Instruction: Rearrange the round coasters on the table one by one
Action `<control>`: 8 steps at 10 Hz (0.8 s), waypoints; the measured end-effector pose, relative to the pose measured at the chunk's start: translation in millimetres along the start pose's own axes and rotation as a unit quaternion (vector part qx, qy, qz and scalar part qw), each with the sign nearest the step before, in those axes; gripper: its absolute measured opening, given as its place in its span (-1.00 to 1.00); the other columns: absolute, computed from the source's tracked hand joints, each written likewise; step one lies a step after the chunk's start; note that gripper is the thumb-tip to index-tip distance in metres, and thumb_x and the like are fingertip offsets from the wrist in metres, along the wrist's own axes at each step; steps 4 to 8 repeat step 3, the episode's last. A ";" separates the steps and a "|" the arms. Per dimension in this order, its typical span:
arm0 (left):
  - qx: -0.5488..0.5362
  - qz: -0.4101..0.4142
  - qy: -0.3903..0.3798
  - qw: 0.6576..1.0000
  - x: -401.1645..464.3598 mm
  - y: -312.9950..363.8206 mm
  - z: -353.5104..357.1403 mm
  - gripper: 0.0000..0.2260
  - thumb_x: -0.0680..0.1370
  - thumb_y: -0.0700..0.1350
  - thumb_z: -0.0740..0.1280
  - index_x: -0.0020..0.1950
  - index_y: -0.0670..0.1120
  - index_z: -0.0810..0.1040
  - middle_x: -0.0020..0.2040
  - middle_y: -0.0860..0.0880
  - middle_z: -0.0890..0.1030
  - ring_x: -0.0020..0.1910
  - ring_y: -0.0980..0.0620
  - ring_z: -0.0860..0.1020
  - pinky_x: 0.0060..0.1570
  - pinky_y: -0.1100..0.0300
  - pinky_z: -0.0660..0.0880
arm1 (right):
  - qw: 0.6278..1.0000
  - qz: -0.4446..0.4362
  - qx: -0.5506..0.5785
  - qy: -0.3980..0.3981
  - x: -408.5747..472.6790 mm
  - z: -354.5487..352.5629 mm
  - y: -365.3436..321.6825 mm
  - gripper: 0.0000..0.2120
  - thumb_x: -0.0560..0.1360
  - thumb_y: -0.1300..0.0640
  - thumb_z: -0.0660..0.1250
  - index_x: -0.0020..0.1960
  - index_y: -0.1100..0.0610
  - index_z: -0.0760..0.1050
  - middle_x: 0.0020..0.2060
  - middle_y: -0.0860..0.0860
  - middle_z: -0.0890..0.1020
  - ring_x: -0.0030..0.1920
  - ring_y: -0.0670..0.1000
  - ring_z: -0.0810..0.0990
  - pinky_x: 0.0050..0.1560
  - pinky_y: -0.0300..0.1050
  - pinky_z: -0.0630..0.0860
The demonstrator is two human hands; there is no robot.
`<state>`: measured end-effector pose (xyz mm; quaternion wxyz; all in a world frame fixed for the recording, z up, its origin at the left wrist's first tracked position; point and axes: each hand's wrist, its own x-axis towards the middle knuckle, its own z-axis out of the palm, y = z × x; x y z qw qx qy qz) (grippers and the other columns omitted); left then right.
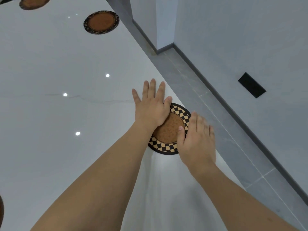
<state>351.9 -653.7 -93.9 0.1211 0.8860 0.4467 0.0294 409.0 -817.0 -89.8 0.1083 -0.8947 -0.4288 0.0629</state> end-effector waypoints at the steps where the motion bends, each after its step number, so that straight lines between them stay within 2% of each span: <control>1: -0.056 -0.013 0.005 0.998 -4.2 -5.6 -10.8 -0.46 0.63 0.15 -0.12 0.57 -0.04 0.07 0.60 -0.08 0.05 0.57 -0.08 -0.07 0.49 -0.23 -0.17 | 1.000 -0.012 0.019 -0.009 -2.0 -3.8 1.0 -0.42 0.60 -0.07 -0.08 0.52 0.23 0.03 0.51 0.17 0.18 0.52 0.12 0.07 0.50 0.13 -0.02; 2: -0.092 -0.024 0.044 0.994 -16.4 -20.6 -27.8 -0.46 0.64 0.15 -0.08 0.56 -0.08 0.12 0.58 -0.10 0.11 0.56 -0.11 0.00 0.50 -0.18 -0.09 | 0.997 -0.033 0.060 0.022 -6.0 -13.8 1.2 -0.42 0.61 -0.03 -0.04 0.52 0.27 0.01 0.52 0.21 0.09 0.53 0.13 0.00 0.51 0.12 -0.07; 3: -0.071 -0.040 0.078 0.994 -44.4 -48.6 -43.2 -0.46 0.64 0.15 -0.08 0.55 -0.09 0.12 0.58 -0.10 0.13 0.56 -0.11 0.01 0.51 -0.17 -0.09 | 0.992 -0.098 0.068 0.043 -7.9 -29.3 -10.7 -0.42 0.61 -0.02 -0.04 0.52 0.27 0.00 0.53 0.21 0.07 0.53 0.12 -0.02 0.51 0.11 -0.08; 8: -0.071 -0.040 0.078 0.994 -44.4 -48.6 -43.2 -0.46 0.64 0.15 -0.08 0.55 -0.09 0.12 0.58 -0.10 0.13 0.56 -0.11 0.01 0.51 -0.17 -0.09 | 0.992 -0.098 0.068 0.043 -7.9 -29.3 -10.7 -0.42 0.61 -0.02 -0.04 0.52 0.27 0.00 0.53 0.21 0.07 0.53 0.12 -0.02 0.51 0.11 -0.08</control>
